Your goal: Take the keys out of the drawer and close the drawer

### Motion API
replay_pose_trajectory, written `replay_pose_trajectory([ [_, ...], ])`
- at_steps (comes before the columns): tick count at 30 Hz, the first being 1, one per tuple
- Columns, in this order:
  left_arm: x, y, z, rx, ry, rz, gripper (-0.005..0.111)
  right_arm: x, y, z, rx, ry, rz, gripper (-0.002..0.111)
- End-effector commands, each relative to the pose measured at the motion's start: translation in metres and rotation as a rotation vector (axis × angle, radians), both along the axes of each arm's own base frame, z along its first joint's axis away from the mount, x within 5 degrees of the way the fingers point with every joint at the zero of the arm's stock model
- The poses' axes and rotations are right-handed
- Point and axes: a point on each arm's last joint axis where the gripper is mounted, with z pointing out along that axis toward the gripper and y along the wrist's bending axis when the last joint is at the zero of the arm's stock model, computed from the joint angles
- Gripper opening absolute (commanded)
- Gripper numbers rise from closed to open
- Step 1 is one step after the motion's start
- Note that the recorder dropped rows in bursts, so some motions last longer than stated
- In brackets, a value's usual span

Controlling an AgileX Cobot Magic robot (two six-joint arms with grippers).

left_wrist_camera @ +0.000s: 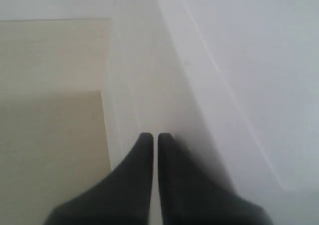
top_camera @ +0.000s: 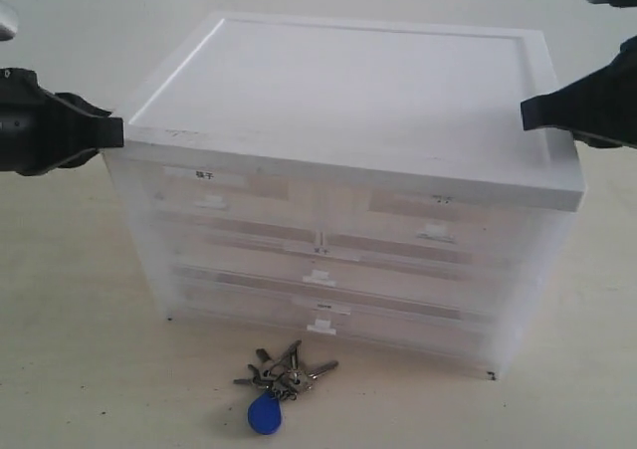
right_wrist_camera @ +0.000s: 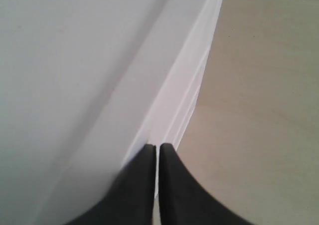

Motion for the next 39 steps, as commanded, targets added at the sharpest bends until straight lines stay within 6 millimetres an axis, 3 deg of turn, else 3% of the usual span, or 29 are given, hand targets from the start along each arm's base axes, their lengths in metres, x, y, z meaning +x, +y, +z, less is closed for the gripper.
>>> replay_pose_trajectory([
  [1, -0.010, -0.003, -0.016, 0.012, 0.052, -0.035, 0.005, 0.013, 0.009, 0.007, 0.003, -0.007, 0.035, 0.000],
  [6, -0.027, -0.006, -0.027, -0.020, 0.098, -0.087, 0.005, 0.023, 0.012, 0.009, 0.004, -0.008, 0.039, 0.000],
  [18, -0.067, -0.004, -0.023, -0.049, 0.059, -0.123, 0.005, 0.027, 0.012, 0.014, 0.018, -0.078, 0.024, 0.000],
  [25, -0.080, -0.003, -0.028, -0.053, 0.066, -0.130, 0.005, 0.022, 0.034, 0.016, 0.002, -0.112, 0.113, 0.000],
  [29, -0.087, -0.001, -0.030, -0.045, 0.062, -0.118, 0.005, 0.023, 0.034, 0.017, 0.003, -0.127, 0.110, 0.000],
  [36, -0.088, 0.007, -0.017, -0.029, -0.027, -0.019, 0.005, 0.012, 0.032, 0.026, 0.008, -0.115, 0.116, 0.000],
  [39, -0.094, 0.011, -0.006, -0.021, -0.087, 0.011, 0.005, -0.004, 0.026, 0.046, 0.011, -0.174, 0.122, 0.000],
])
